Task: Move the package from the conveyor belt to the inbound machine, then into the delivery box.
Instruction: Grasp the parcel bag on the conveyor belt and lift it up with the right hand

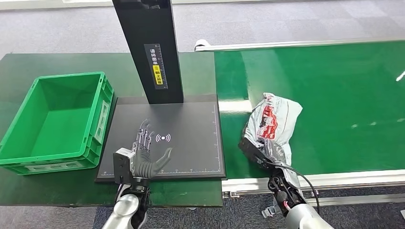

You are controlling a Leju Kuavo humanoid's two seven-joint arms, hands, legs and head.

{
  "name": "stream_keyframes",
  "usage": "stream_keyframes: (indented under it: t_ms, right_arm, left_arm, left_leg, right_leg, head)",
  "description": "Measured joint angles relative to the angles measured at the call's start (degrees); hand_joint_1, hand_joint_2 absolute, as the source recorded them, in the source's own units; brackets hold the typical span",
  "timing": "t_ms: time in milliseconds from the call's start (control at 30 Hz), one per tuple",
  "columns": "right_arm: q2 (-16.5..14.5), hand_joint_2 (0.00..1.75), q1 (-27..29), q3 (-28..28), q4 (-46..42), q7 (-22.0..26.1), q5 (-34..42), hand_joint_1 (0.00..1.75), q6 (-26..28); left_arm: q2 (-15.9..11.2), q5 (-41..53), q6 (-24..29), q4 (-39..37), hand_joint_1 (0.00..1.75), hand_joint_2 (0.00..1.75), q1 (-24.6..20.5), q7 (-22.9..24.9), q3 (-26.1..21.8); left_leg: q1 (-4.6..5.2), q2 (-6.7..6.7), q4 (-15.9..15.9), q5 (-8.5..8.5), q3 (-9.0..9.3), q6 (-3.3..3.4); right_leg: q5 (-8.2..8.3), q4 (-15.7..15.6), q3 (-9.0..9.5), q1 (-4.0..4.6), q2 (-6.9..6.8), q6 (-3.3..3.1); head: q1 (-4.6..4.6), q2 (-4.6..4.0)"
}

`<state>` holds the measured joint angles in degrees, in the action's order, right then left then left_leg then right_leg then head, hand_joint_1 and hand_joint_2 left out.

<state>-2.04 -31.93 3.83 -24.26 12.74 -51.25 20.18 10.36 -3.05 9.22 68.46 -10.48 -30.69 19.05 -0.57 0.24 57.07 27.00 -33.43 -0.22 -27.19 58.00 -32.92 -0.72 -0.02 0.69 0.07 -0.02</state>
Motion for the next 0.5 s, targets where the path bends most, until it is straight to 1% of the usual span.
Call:
stream_keyframes:
  t_ms: [67, 133, 167, 233, 300, 400, 500]
  right_arm:
    - [-0.4, 1.75, 1.9, -0.7, -6.1, 2.8, 7.0, 1.75, -5.6]
    - [-0.7, 1.75, 4.2, -0.8, -13.6, 3.6, 13.4, 1.75, -11.1]
    - [-0.8, 1.75, 5.1, -0.8, -17.1, 3.3, 15.3, 1.75, -12.8]
    - [-0.9, 1.75, 6.7, -0.8, -22.7, 2.9, 17.1, 1.75, -14.2]
    - [-0.8, 1.75, 8.1, -0.7, -26.9, 3.7, 19.3, 1.75, -15.4]
    - [-0.5, 1.75, 11.0, -0.1, -34.6, 6.6, 27.2, 1.75, -20.3]
    - [0.1, 1.75, 13.9, 2.0, -43.8, 7.4, 33.5, 1.75, -24.3]
  left_arm:
    - [-0.2, 0.4, 0.3, 0.5, 0.00, 1.75, 0.4, 0.0, -0.3]
    - [-0.4, 0.7, 0.5, 1.0, 0.00, 1.75, 0.8, 0.0, -0.7]
    - [-0.5, 0.8, 0.5, 1.2, 0.00, 1.75, 1.0, -0.1, -0.8]
    - [-0.7, 0.9, 0.6, 1.6, 0.00, 1.75, 1.3, -0.1, -1.0]
    - [-0.8, 1.1, 0.6, 1.8, 0.00, 1.75, 1.5, -0.2, -1.2]
    - [-0.9, 1.8, 0.8, 2.2, 0.00, 1.75, 1.8, -0.7, -1.7]
    - [-1.1, 2.0, 1.5, 2.4, 0.00, 1.75, 1.9, -1.3, -2.6]
  left_leg:
    - [0.00, -0.04, 0.0, 0.00, 0.00, 0.00]
    - [-0.01, -0.08, 0.0, 0.00, -0.01, 0.00]
    - [-0.01, -0.08, 0.0, 0.00, -0.01, 0.00]
    - [-0.01, -0.08, 0.0, 0.00, -0.02, 0.00]
    - [0.00, -0.07, 0.0, 0.00, -0.03, 0.00]
    - [0.01, -0.07, 0.0, 0.00, -0.04, 0.00]
    - [0.01, -0.06, 0.0, 0.01, -0.04, 0.00]
  right_leg:
    - [0.00, 0.0, -0.02, 0.00, 0.00, 0.00]
    - [-0.01, 0.0, -0.03, 0.00, -0.01, 0.00]
    - [-0.01, 0.0, -0.04, 0.01, -0.01, 0.00]
    - [-0.02, 0.0, -0.04, 0.01, -0.01, 0.00]
    - [-0.02, 0.0, -0.04, 0.00, -0.01, 0.00]
    - [-0.01, 0.0, -0.04, -0.01, -0.01, 0.00]
    - [-0.02, 0.0, -0.05, -0.01, -0.01, 0.00]
  head:
    - [-0.01, 0.00]
    - [-0.02, 0.00]
    - [-0.02, 0.01]
    - [-0.01, 0.01]
    - [0.00, 0.00]
    - [0.01, -0.01]
    - [0.00, -0.01]
